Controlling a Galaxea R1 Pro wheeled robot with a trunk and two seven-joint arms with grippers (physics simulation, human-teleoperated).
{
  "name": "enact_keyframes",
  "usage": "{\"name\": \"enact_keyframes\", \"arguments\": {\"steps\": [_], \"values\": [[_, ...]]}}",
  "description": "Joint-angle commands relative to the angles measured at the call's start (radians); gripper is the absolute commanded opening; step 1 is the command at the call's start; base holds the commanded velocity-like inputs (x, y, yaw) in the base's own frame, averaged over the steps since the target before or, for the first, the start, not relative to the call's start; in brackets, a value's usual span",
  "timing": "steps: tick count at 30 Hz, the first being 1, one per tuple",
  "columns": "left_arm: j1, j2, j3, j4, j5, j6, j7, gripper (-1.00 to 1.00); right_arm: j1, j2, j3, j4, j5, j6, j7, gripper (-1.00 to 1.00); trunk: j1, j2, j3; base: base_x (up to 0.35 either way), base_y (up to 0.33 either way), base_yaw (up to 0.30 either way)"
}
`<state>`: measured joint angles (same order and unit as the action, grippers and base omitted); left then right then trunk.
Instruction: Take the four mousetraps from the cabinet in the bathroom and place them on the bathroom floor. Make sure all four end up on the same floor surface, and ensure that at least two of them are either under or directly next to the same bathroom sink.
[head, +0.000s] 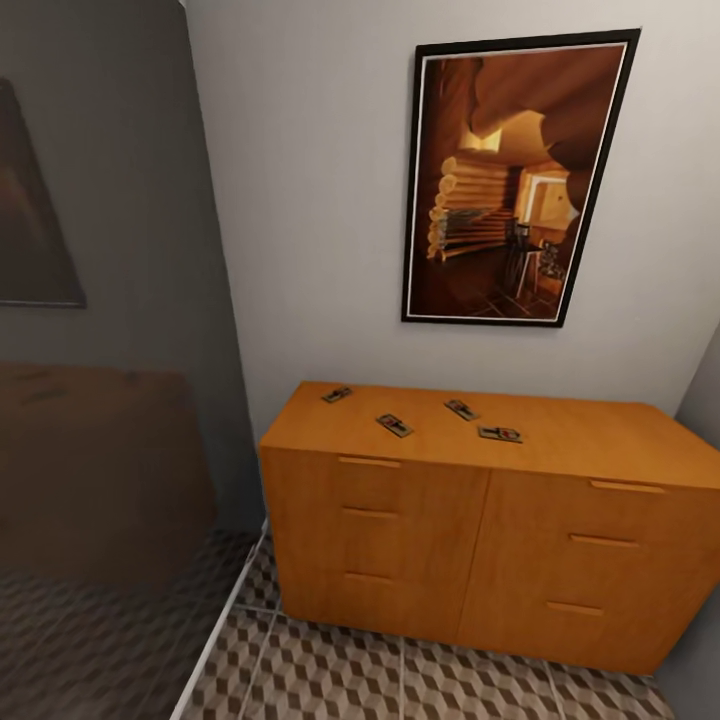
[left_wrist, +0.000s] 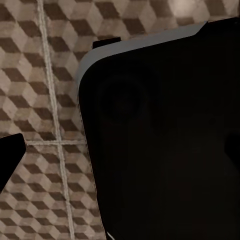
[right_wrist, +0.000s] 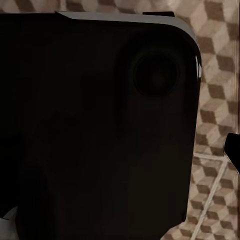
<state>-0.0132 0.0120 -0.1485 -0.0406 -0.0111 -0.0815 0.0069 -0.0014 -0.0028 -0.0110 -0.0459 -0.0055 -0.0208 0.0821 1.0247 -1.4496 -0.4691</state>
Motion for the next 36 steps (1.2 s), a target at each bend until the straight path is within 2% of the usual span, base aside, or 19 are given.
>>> {"name": "enact_keyframes", "arguments": {"steps": [1,11,36], "values": [[-0.001,0.000,-0.006,0.000,-0.001,-0.003,0.001,1.00,0.000,0.000,-0.001,0.000,-0.001,-0.002,0.004,1.00,0.000,0.000,-0.001,0.183,-0.118,0.000],[-0.001,0.000,-0.006,-0.004,-0.001,-0.003,0.000,1.00,0.000,0.000,-0.001,0.000,-0.001,-0.002,0.004,1.00,0.000,0.000,-0.001,0.112,-0.056,0.000],[-0.001,0.000,-0.006,-0.007,-0.001,-0.003,0.000,1.00,0.000,-0.001,-0.001,0.000,-0.001,-0.002,0.004,1.00,0.000,0.000,-0.001,0.009,-0.004,0.000]]}}
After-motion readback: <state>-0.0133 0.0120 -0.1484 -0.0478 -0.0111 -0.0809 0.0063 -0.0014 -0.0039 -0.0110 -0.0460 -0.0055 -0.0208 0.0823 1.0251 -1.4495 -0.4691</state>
